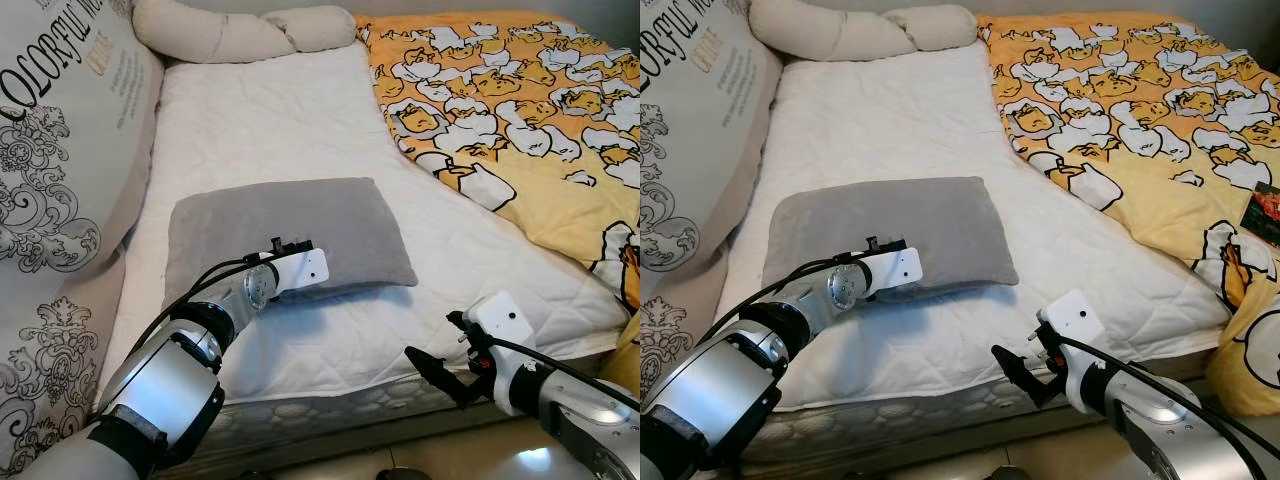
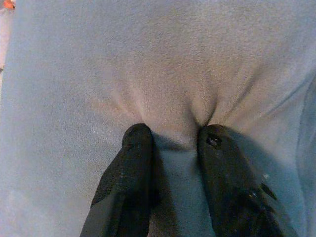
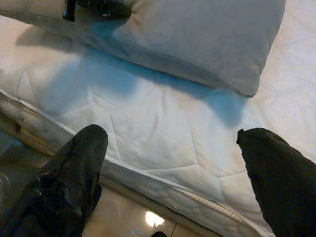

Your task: Clean up the room

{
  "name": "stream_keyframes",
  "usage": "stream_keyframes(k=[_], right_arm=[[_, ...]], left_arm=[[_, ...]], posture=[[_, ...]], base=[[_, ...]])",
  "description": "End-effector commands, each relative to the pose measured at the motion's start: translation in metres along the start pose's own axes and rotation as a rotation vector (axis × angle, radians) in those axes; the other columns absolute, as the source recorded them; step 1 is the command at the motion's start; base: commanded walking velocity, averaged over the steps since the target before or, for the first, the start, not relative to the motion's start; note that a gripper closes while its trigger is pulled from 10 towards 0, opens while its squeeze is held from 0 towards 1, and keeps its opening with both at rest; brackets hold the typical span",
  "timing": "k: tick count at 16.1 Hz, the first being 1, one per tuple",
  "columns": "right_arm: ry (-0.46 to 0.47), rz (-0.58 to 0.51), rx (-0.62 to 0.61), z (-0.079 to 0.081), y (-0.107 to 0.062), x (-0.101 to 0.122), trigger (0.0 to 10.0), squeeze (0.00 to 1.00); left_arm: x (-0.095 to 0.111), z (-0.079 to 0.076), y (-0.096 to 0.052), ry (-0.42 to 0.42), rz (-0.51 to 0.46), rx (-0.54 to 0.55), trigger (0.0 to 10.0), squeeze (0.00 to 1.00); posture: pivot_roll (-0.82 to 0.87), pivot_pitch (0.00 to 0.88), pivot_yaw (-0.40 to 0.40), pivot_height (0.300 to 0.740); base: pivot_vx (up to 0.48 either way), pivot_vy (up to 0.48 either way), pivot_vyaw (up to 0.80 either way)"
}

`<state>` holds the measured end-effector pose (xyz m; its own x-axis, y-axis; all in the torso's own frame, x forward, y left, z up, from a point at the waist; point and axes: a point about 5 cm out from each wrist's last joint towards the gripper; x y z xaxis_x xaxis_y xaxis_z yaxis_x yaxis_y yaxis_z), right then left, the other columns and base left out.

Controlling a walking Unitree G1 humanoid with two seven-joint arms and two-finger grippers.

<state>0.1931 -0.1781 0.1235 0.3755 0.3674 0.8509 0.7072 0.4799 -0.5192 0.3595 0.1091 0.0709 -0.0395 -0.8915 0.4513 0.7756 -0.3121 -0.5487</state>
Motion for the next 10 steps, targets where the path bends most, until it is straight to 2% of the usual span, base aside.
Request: stream_keyframes(k=[1,2,4,5,6,9,10], right_arm=[[0.011,-0.025,-0.028,-0.006,-0.003,0.004,10.0,0.0],[0.026,-0.042,-0.056,-0.011,-0.005,0.005,10.0,0.0],[0.041,-0.054,-0.076,-0.016,-0.006,0.006,10.0,0.0],[0.061,-0.074,-0.103,-0.023,-0.007,0.007,10.0,0.0],[0.069,-0.083,-0.124,-0.029,-0.007,0.006,10.0,0.0],[0.066,-0.085,-0.128,-0.031,-0.006,0.006,10.0,0.0],[0.07,-0.097,-0.127,-0.031,-0.001,0.008,10.0,0.0]], left_arm=[[-0.005,-0.002,-0.001,-0.078,0.002,-0.038,0.0,0.0],[0.004,0.001,-0.001,-0.227,-0.073,-0.06,0.0,0.0],[0.011,0.005,-0.002,-0.361,-0.134,-0.075,0.0,0.0],[0.023,0.013,-0.004,-0.504,-0.255,-0.119,0.0,0.0],[0.029,0.022,-0.008,-0.571,-0.344,-0.14,0.0,0.0],[0.027,0.03,-0.011,-0.595,-0.38,-0.134,0.0,0.0],[0.009,0.049,-0.02,-0.634,-0.378,-0.048,10.0,0.0]], posture=[[-0.27,0.035,0.067,0.74],[-0.26,0.018,0.073,0.74],[-0.26,0.008,0.077,0.74],[-0.24,0.0,0.082,0.74],[-0.24,0.0,0.083,0.74],[-0.23,0.0,0.092,0.74],[-0.21,0.0,0.099,0.74]], base=[[0.0,0.0,0.0],[0.0,0.0,0.0],[0.0,0.0,0.0],[0.0,0.0,0.0],[0.0,0.0,0.0],[0.0,0.0,0.0],[0.0,0.0,0.0]])
Point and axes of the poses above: a point about 5 cm out from each wrist's last joint towards the gripper, its own y axis pointing out of the wrist towards the gripper, its own x axis along the axis of the wrist's last joint, z = x × y, and after that the axes turned 4 degrees about -y, right-handed
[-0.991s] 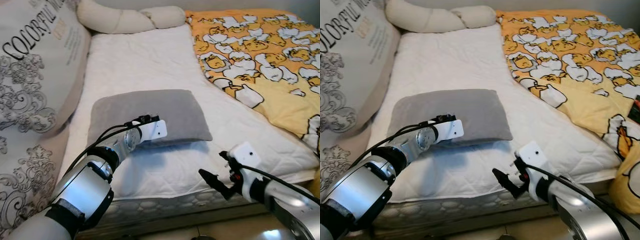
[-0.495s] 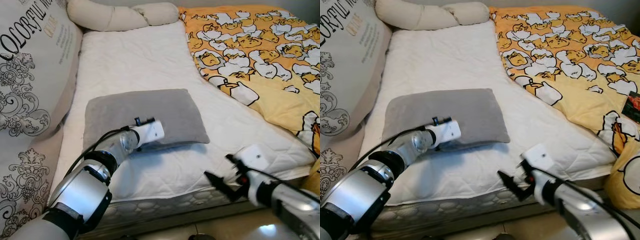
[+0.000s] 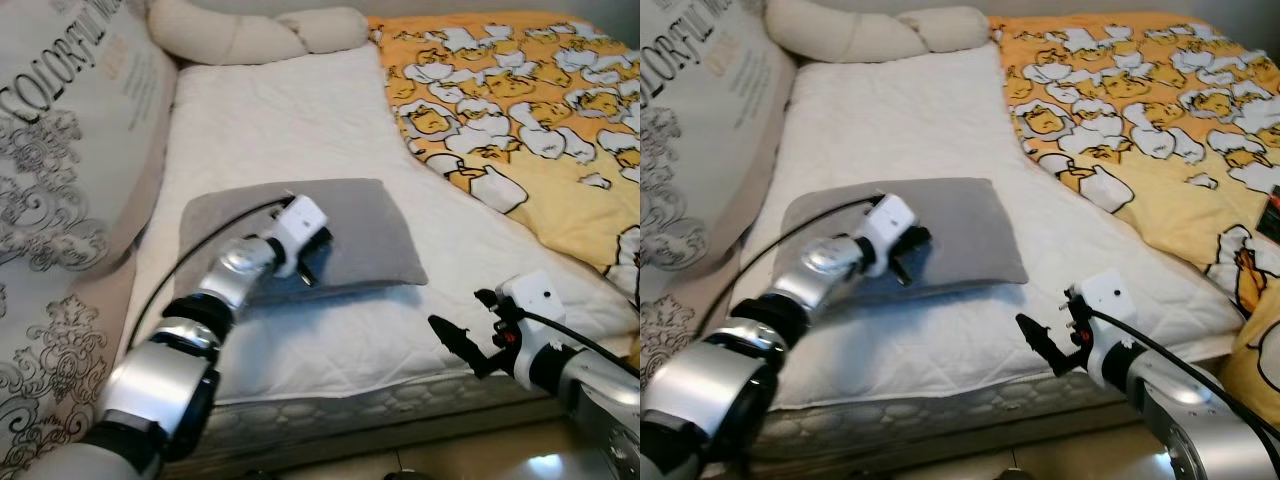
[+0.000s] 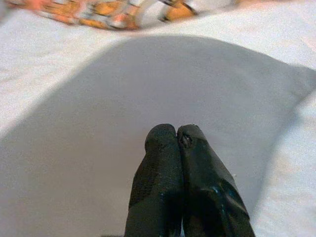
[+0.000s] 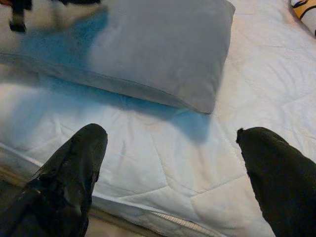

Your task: Clean up the room

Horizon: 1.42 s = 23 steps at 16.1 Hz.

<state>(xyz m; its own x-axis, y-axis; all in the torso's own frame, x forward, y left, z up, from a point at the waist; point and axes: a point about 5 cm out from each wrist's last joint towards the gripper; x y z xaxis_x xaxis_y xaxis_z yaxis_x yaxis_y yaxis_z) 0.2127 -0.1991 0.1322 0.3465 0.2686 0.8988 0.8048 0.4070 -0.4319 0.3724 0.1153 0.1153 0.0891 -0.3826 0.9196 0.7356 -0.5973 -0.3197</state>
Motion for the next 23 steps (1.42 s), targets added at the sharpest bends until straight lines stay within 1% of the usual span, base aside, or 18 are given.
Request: stream_keyframes(k=[1,2,3,5,6,7,10,11,12,13,14,15,17,18,19,20,21,23], right_arm=[[0.006,-0.016,0.0,0.002,0.004,0.001,10.0,0.0],[0.009,-0.019,0.005,0.004,0.006,0.0,10.0,0.0],[0.013,-0.021,0.009,0.006,0.008,-0.001,10.0,0.0],[0.026,-0.027,0.028,0.013,0.014,-0.002,10.0,0.0],[0.032,-0.028,0.035,0.017,0.02,-0.002,10.0,0.0],[0.035,-0.024,0.033,0.019,0.024,-0.003,10.0,0.0],[0.037,-0.009,0.032,0.02,0.028,-0.004,10.0,0.0],[0.034,0.0,0.038,0.021,0.03,-0.006,10.0,0.0],[0.034,0.002,0.039,0.022,0.032,-0.006,10.0,0.0],[0.034,0.001,0.041,0.022,0.035,-0.006,10.0,0.0],[0.033,0.0,0.044,0.023,0.037,-0.005,10.0,0.0],[0.033,0.002,0.048,0.023,0.039,-0.005,10.0,0.0],[0.03,0.022,0.034,0.021,0.04,-0.008,10.0,0.0],[0.031,0.029,0.026,0.02,0.04,-0.009,10.0,0.0],[0.039,0.06,-0.005,0.016,0.042,-0.014,10.0,0.0],[0.039,0.066,-0.01,0.015,0.042,-0.015,10.0,0.0],[0.041,0.106,-0.032,0.012,0.043,-0.02,10.0,0.0],[0.037,0.179,-0.061,0.008,0.046,-0.031,10.0,0.0]], left_arm=[[-0.008,0.039,-0.026,-0.028,0.02,0.184,10.0,1.0],[-0.015,0.055,-0.039,-0.024,0.06,0.282,10.0,1.0],[-0.021,0.064,-0.047,-0.038,0.085,0.333,10.0,1.0],[-0.042,0.094,-0.083,-0.03,0.194,0.54,10.0,1.0],[-0.054,0.109,-0.106,-0.038,0.26,0.65,10.0,1.0],[-0.062,0.113,-0.116,-0.058,0.3,0.689,10.0,1.0],[-0.081,0.111,-0.129,-0.065,0.398,0.718,10.0,1.0],[-0.099,0.104,-0.137,-0.081,0.478,0.702,10.0,1.0],[-0.108,0.099,-0.14,-0.098,0.51,0.685,10.0,1.0],[-0.123,0.081,-0.135,-0.152,0.555,0.551,10.0,1.0],[-0.129,0.068,-0.128,-0.21,0.55,0.449,10.0,1.0],[-0.134,0.051,-0.12,-0.279,0.551,0.304,10.0,1.0],[-0.126,0.026,-0.103,-0.359,0.466,0.018,10.0,1.0],[-0.122,0.022,-0.1,-0.361,0.445,-0.039,10.0,1.0],[-0.112,0.006,-0.094,-0.363,0.396,-0.199,10.0,1.0],[-0.109,0.002,-0.093,-0.362,0.384,-0.236,10.0,1.0],[-0.104,-0.008,-0.089,-0.341,0.365,-0.304,10.0,1.0],[-0.093,-0.024,-0.078,-0.261,0.323,-0.366,10.0,1.0]], posture=[[-0.2,0.0,0.103,0.74],[-0.2,0.0,0.103,0.74],[-0.19,0.0,0.107,0.74],[-0.18,0.0,0.113,0.74],[-0.17,0.0,0.112,0.74],[-0.16,0.0,0.111,0.74],[-0.16,0.0,0.11,0.74],[-0.15,0.0,0.104,0.74],[-0.15,0.0,0.104,0.74],[-0.14,0.0,0.093,0.74],[-0.13,0.0,0.088,0.74],[-0.13,0.0,0.086,0.74],[-0.12,0.0,0.079,0.74],[-0.12,0.0,0.078,0.74],[-0.12,0.0,0.075,0.74],[-0.12,0.0,0.075,0.74],[-0.12,0.0,0.072,0.74],[-0.11,0.0,0.07,0.74]], base=[[0.0,0.0,0.0],[0.0,0.0,0.0],[0.0,0.0,0.0],[0.0,0.0,0.0],[0.0,0.0,0.0],[0.0,0.0,0.0],[0.0,0.0,0.0],[0.0,0.0,0.0],[0.0,0.0,0.0],[0.0,0.0,0.0],[0.0,0.0,0.0],[0.0,0.0,0.0],[0.0,0.0,0.0],[0.0,0.0,0.0],[0.0,0.0,0.0],[0.0,0.0,0.0],[0.0,0.0,0.0],[0.0,0.0,0.0]])
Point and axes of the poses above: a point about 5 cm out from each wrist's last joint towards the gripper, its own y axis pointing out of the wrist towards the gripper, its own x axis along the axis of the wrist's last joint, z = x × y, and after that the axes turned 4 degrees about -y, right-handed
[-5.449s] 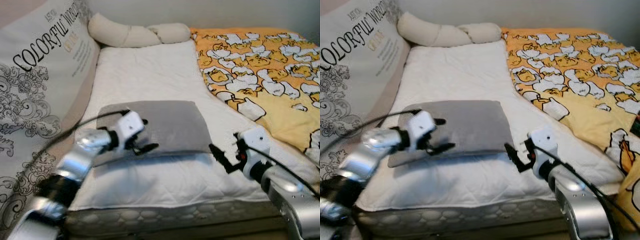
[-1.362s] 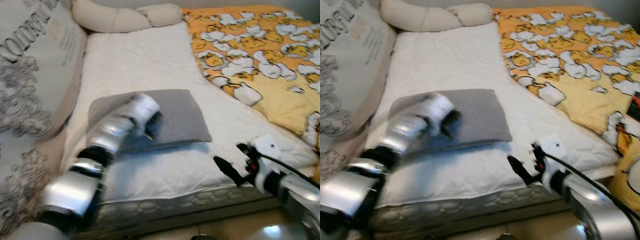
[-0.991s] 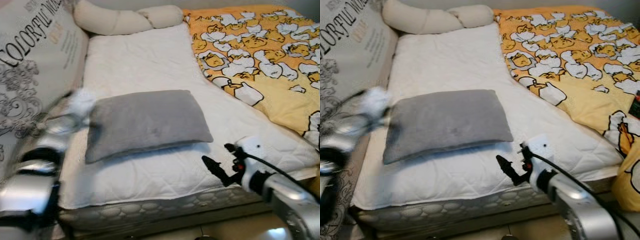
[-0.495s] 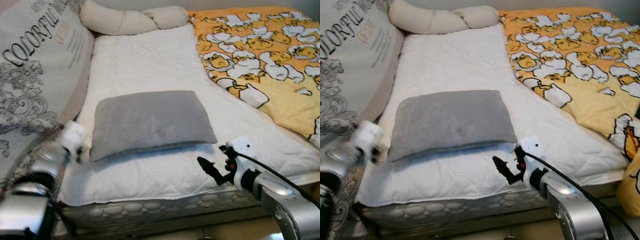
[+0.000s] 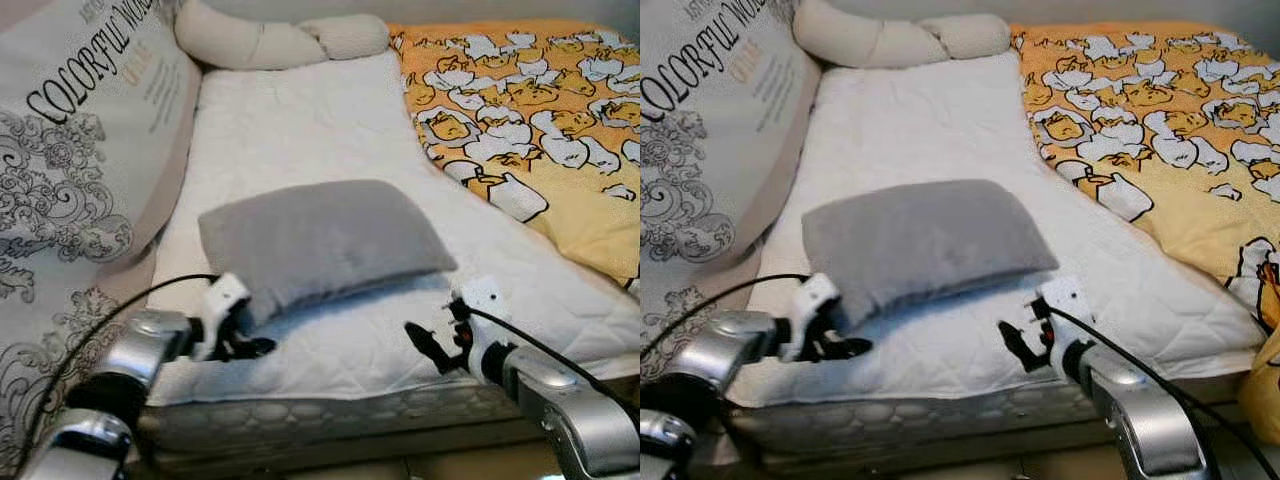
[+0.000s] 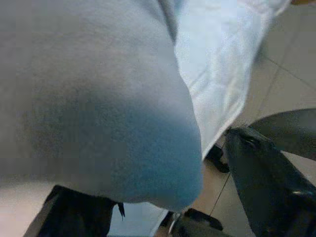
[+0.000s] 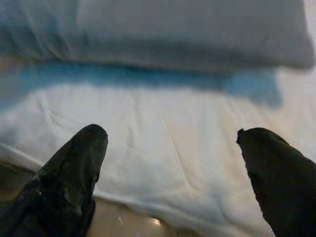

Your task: Clean up the room

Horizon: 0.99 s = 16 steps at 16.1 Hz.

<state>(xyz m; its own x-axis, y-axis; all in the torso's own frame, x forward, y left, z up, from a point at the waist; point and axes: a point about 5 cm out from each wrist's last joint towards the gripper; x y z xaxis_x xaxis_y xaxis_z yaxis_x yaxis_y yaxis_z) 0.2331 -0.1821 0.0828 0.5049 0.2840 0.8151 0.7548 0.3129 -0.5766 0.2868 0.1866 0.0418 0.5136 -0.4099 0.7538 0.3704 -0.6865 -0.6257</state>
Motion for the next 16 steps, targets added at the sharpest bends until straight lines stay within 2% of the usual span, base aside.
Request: stream_keyframes(k=[1,3,4,5,6,8,10,11,12,13,15,16], right_arm=[[-0.015,0.008,-0.013,-0.001,0.002,0.002,10.0,0.0],[-0.02,-0.002,-0.028,-0.004,0.009,0.007,10.0,0.0],[-0.02,-0.007,-0.03,-0.005,0.01,0.008,10.0,0.0],[-0.018,-0.011,-0.035,-0.006,0.01,0.009,10.0,0.0],[-0.017,-0.007,-0.04,-0.008,0.01,0.008,10.0,0.0],[-0.015,-0.001,-0.045,-0.009,0.013,0.006,10.0,0.0],[0.001,-0.006,-0.049,-0.008,0.015,0.007,10.0,0.0],[0.015,-0.016,-0.059,-0.008,0.017,0.008,10.0,0.0],[0.022,-0.022,-0.065,-0.009,0.018,0.009,10.0,0.0],[0.022,-0.024,-0.067,-0.009,0.019,0.01,10.0,0.0],[0.02,-0.034,-0.076,-0.01,0.027,0.014,10.0,0.0],[0.018,-0.038,-0.081,-0.01,0.032,0.016,10.0,0.0]], left_arm=[[0.013,-0.006,0.003,0.06,-0.027,-0.028,10.0,1.0],[0.03,-0.026,0.006,0.127,-0.124,-0.087,10.0,1.0],[0.032,-0.027,0.003,0.145,-0.14,-0.088,10.0,1.0],[0.033,-0.029,-0.004,0.172,-0.152,-0.111,10.0,1.0],[0.035,-0.038,-0.012,0.195,-0.154,-0.186,10.0,1.0],[0.033,-0.053,-0.018,0.226,-0.117,-0.266,10.0,1.0],[0.027,-0.045,-0.025,0.241,-0.069,-0.195,10.0,1.0],[0.025,-0.024,-0.035,0.213,-0.053,-0.072,10.0,1.0],[0.024,-0.012,-0.042,0.189,-0.047,-0.007,10.0,1.0],[0.023,-0.007,-0.045,0.189,-0.043,0.018,10.0,1.0],[0.027,0.017,-0.04,0.154,-0.066,0.21,10.0,1.0],[0.031,0.017,-0.031,0.143,-0.079,0.234,10.0,1.0]], posture=[[-0.11,0.0,0.069,0.74],[-0.11,0.0,0.068,0.74],[-0.11,0.0,0.068,0.74],[-0.1,0.0,0.065,0.74],[-0.1,0.0,0.063,0.74],[-0.1,0.0,0.066,0.74],[-0.1,0.0,0.067,0.74],[-0.09,0.0,0.069,0.74],[-0.09,0.0,0.069,0.74],[-0.09,0.0,0.069,0.74],[-0.09,0.0,0.068,0.74],[-0.09,0.0,0.07,0.74]], base=[[0.0,0.0,0.0],[0.0,0.0,0.0],[0.0,0.0,0.0],[0.0,0.0,0.0],[0.0,0.0,0.0],[0.0,0.0,0.0],[0.0,0.0,0.0],[0.0,0.0,0.0],[0.0,0.0,0.0],[0.0,0.0,0.0],[0.0,0.0,0.0],[0.0,0.0,0.0]])
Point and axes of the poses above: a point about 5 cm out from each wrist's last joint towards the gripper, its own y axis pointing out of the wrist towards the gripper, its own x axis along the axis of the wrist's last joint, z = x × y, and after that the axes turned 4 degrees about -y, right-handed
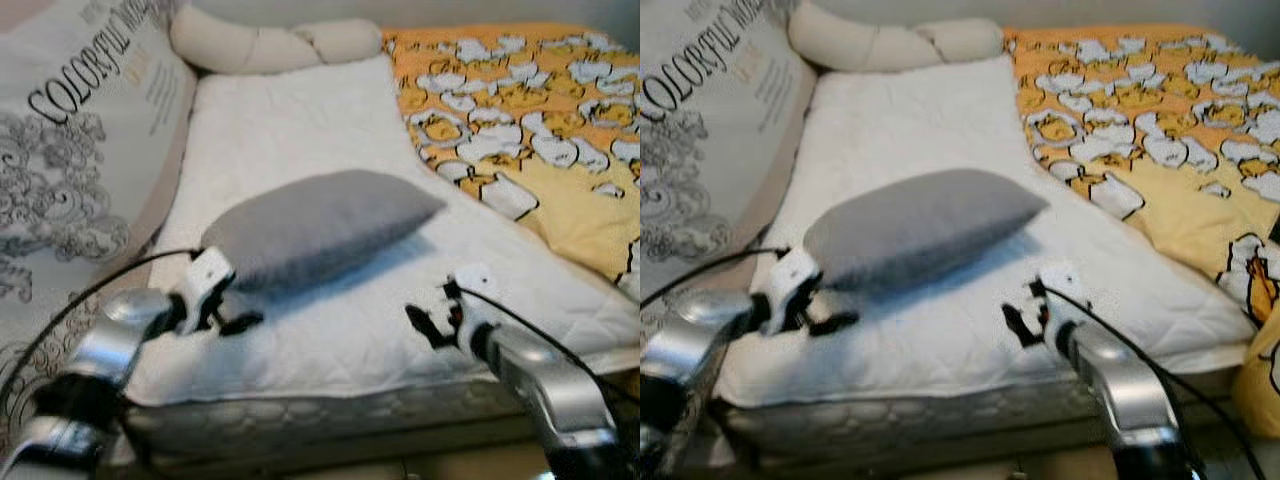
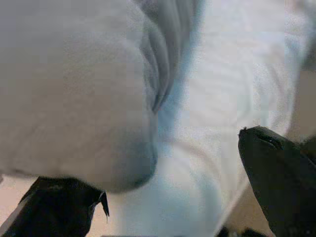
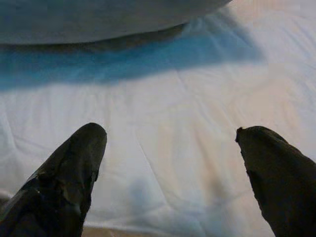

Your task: Clean up the room

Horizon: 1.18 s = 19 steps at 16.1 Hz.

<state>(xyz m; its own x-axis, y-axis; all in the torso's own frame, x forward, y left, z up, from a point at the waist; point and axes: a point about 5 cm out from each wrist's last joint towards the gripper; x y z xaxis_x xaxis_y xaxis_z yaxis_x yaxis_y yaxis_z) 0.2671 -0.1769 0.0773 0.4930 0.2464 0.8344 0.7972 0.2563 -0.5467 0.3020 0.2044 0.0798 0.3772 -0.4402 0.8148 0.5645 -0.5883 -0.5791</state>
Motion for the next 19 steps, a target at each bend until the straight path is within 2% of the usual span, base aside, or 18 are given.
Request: stream_keyframes(k=[1,3,6,7,8,10,12,14,15,16,17,19], right_arm=[[-0.015,-0.008,-0.011,0.0,0.003,0.003,10.0,0.0],[-0.013,-0.02,-0.019,-0.001,0.007,0.007,10.0,0.0],[-0.01,-0.027,-0.021,0.0,0.009,0.006,10.0,0.0],[-0.009,-0.025,-0.011,0.001,0.008,0.004,10.0,0.0],[-0.001,-0.026,0.006,0.002,0.007,0.003,10.0,0.0],[0.002,-0.039,0.055,0.004,0.001,0.002,10.0,0.0],[-0.003,-0.084,0.126,0.001,-0.011,0.004,10.0,0.0],[-0.01,-0.084,0.123,-0.007,-0.018,0.001,10.0,0.0],[-0.014,-0.077,0.113,-0.01,-0.018,0.0,10.0,0.0],[-0.015,-0.059,0.091,-0.015,-0.02,-0.005,10.0,0.0],[-0.016,-0.039,0.061,-0.021,-0.021,-0.008,10.0,0.0],[-0.006,-0.017,-0.019,-0.032,-0.02,-0.01,10.0,0.0]], left_arm=[[0.003,-0.002,0.005,0.017,0.002,0.002,10.0,1.0],[0.01,-0.031,0.021,0.082,-0.042,-0.164,10.0,1.0],[0.026,-0.062,0.042,0.133,-0.14,-0.291,10.0,1.0],[0.036,-0.085,0.053,0.163,-0.182,-0.379,10.0,1.0],[0.042,-0.1,0.06,0.182,-0.203,-0.434,10.0,1.0],[0.046,-0.114,0.064,0.204,-0.215,-0.488,10.0,1.0],[0.04,-0.113,0.055,0.203,-0.204,-0.511,10.0,1.0],[0.029,-0.106,0.039,0.211,-0.156,-0.533,10.0,1.0],[0.025,-0.104,0.033,0.209,-0.141,-0.538,10.0,0.97],[0.022,-0.097,0.021,0.191,-0.134,-0.531,10.0,0.89],[0.023,-0.089,0.011,0.162,-0.142,-0.511,10.0,0.76],[0.029,-0.071,-0.006,0.138,-0.154,-0.477,10.0,0.71]], posture=[[-0.09,0.0,0.072,0.74],[-0.09,0.0,0.072,0.74],[-0.09,0.0,0.063,0.74],[-0.08,0.0,0.058,0.74],[-0.08,0.0,0.056,0.74],[-0.08,0.0,0.056,0.74],[-0.08,0.0,0.059,0.74],[-0.08,0.0,0.06,0.74],[-0.09,0.0,0.062,0.74],[-0.08,0.0,0.06,0.74],[-0.08,0.0,0.057,0.74],[-0.08,0.0,0.055,0.74]], base=[[0.0,0.0,0.0],[0.0,0.0,0.0],[0.0,0.0,0.0],[0.0,0.0,0.0],[0.0,0.0,0.0],[0.0,0.0,0.0],[0.0,0.0,0.0],[0.0,0.0,0.0],[0.0,0.0,0.0],[0.0,0.0,0.0],[0.0,0.0,0.0],[0.0,0.0,0.0]])
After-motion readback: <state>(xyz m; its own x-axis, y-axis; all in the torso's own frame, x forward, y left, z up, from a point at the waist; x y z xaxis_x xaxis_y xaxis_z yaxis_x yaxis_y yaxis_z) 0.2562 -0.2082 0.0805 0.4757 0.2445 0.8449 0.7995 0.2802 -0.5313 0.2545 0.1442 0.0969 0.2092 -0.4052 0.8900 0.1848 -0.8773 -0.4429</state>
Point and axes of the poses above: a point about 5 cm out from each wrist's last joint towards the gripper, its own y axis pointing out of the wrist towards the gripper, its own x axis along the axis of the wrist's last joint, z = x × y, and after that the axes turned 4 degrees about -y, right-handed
